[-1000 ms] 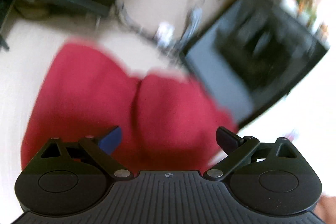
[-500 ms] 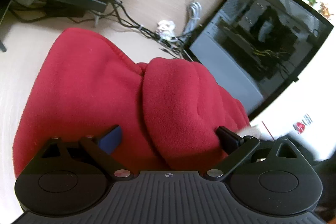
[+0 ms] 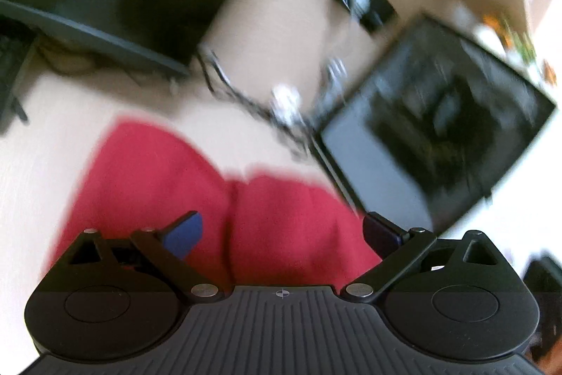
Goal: Fold clothes
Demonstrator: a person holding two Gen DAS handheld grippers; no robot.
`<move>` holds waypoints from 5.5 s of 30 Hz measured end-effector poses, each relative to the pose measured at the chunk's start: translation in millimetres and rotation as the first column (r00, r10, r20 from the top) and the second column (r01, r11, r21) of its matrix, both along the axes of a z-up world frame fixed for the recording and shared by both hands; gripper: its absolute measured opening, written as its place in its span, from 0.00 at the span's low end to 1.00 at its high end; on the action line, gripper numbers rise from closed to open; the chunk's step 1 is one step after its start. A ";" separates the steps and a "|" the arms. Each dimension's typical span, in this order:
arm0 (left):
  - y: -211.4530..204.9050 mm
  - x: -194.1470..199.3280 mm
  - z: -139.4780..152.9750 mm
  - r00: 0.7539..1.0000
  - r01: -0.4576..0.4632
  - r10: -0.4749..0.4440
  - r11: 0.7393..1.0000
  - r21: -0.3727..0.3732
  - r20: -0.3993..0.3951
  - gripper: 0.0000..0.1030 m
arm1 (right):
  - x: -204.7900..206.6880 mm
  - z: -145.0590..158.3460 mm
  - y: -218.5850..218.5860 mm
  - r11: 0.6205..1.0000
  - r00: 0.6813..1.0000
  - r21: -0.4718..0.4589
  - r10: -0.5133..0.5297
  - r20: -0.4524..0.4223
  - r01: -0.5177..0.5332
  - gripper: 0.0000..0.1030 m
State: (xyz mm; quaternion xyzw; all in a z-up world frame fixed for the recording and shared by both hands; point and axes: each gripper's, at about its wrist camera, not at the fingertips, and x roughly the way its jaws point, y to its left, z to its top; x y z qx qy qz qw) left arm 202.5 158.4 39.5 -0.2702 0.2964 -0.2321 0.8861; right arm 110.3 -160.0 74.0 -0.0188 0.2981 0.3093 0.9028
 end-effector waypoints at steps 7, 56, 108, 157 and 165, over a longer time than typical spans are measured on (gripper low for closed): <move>24.8 104.3 -59.4 0.960 -0.108 0.064 0.982 -0.152 -0.271 0.98 | 87.3 -25.1 -5.3 0.981 0.989 0.153 -0.108 -0.099 0.123 1.00; 134.8 -127.6 9.2 0.833 -0.482 0.501 0.866 0.135 -0.236 0.98 | 138.8 -27.3 175.3 0.931 0.911 0.114 0.363 -0.197 -0.347 1.00; 151.4 -57.5 -50.3 0.876 -0.433 0.400 0.898 -0.074 -0.271 1.00 | 225.5 -93.6 178.2 0.922 0.843 0.356 0.310 -0.439 -0.153 1.00; 54.5 -160.3 -48.5 0.839 -0.407 0.517 0.804 0.434 -0.170 1.00 | 41.3 -70.2 150.2 0.929 0.963 -0.280 0.264 0.051 -0.240 1.00; 64.9 -162.7 -16.6 0.872 -0.404 0.474 0.839 0.363 -0.123 1.00 | 82.6 -32.5 151.7 0.990 0.986 -0.080 0.124 0.108 -0.115 1.00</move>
